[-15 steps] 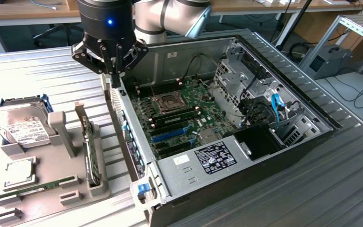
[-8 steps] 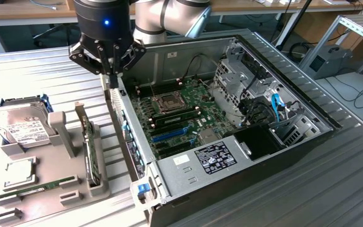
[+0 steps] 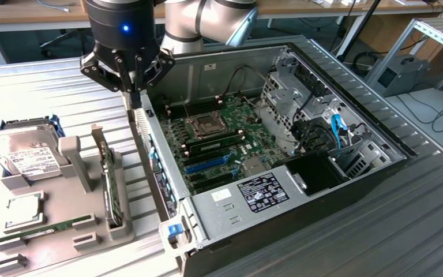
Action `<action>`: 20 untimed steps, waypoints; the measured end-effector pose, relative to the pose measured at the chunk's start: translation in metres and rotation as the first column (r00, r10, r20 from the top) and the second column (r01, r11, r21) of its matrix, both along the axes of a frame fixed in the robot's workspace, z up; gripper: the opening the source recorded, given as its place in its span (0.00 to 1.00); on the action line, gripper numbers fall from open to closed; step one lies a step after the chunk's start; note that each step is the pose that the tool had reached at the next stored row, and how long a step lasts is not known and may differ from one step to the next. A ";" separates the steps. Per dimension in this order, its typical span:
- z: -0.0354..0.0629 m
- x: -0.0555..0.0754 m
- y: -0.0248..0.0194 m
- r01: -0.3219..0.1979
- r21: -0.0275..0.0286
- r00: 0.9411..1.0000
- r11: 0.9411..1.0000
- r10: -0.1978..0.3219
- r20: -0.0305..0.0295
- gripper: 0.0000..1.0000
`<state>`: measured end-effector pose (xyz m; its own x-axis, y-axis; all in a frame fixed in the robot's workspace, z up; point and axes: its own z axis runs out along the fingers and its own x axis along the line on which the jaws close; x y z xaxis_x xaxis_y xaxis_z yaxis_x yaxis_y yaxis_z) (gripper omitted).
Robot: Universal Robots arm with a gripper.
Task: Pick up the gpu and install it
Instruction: 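Reach for the gpu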
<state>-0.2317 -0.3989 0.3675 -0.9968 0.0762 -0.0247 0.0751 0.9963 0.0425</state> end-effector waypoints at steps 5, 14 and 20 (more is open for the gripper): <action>-0.0003 -0.004 0.0000 0.000 0.000 1.000 1.000 0.000 0.000 0.11; -0.0009 -0.009 0.0000 0.000 0.000 1.000 1.000 0.000 0.000 0.11; -0.0012 -0.012 0.0000 0.000 0.000 1.000 1.000 0.000 0.000 0.11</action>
<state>-0.2441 -0.3989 0.3662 -0.9968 0.0762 -0.0246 0.0751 0.9963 0.0425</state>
